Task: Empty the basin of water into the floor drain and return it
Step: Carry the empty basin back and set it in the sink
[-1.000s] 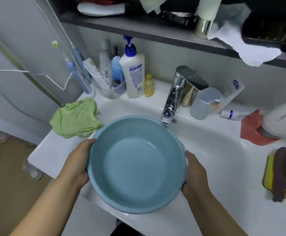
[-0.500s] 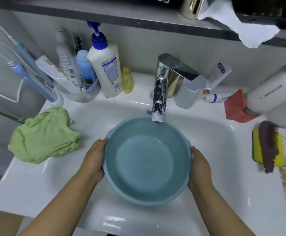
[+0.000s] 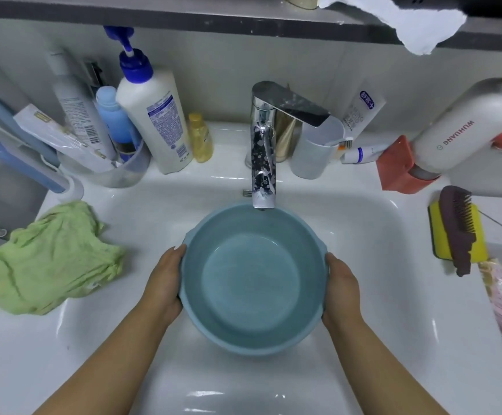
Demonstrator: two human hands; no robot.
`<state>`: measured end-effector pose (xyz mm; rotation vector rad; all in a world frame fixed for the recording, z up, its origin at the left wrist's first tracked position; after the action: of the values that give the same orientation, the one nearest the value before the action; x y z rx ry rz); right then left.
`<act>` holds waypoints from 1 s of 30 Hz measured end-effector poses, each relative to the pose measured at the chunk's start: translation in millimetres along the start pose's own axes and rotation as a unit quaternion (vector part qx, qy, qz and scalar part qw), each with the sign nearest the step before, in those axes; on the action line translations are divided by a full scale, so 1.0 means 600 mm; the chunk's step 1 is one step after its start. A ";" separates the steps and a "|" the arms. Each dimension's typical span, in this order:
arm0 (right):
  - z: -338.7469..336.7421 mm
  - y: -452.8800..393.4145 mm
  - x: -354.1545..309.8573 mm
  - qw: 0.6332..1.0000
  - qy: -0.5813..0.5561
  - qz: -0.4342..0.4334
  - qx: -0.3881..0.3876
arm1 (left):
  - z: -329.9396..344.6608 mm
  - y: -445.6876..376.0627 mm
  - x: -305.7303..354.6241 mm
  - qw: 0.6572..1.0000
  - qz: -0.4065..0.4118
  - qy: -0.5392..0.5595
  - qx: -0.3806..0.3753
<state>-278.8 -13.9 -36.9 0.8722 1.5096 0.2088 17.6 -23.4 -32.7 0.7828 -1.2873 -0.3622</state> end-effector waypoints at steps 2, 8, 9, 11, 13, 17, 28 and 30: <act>0.002 -0.001 0.002 1.000 -0.014 0.006 0.004 | 0.003 -0.010 -0.005 1.000 0.000 0.004 -0.004; 0.001 -0.009 -0.002 1.000 -0.005 -0.010 0.013 | 0.010 -0.025 -0.010 1.000 -0.006 0.011 -0.008; 0.000 -0.011 -0.003 1.000 -0.006 -0.015 0.014 | 0.013 -0.027 -0.010 1.000 -0.008 0.012 -0.010; -0.002 -0.015 -0.002 1.000 -0.009 -0.023 0.018 | 0.014 -0.034 -0.013 1.000 -0.013 0.015 -0.005; -0.003 -0.017 -0.004 0.999 -0.005 -0.027 0.021 | 0.011 -0.042 -0.020 0.999 -0.021 0.024 0.005; -0.002 -0.020 -0.007 0.999 -0.006 -0.029 0.027 | 0.006 -0.050 -0.028 0.999 -0.025 0.029 0.013; -0.001 -0.024 -0.010 0.999 -0.005 -0.029 0.028 | 0.009 -0.056 -0.032 1.000 -0.025 0.017 -0.004; -0.001 -0.025 -0.009 0.999 -0.004 -0.030 0.031 | 0.011 -0.058 -0.032 0.999 -0.025 0.018 -0.012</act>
<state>-286.1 -27.3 -42.1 0.8746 1.5380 0.1160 12.3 -37.1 -70.1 0.7995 -1.2287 -0.4018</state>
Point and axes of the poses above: each hand's wrist, its own y-axis away from the middle knuckle, its own z-axis out of the palm, x = y × z, the point moved 5 cm from there along -y, towards the middle knuckle, and after that the axes turned 2 degrees about -z, right-handed, at the moved point
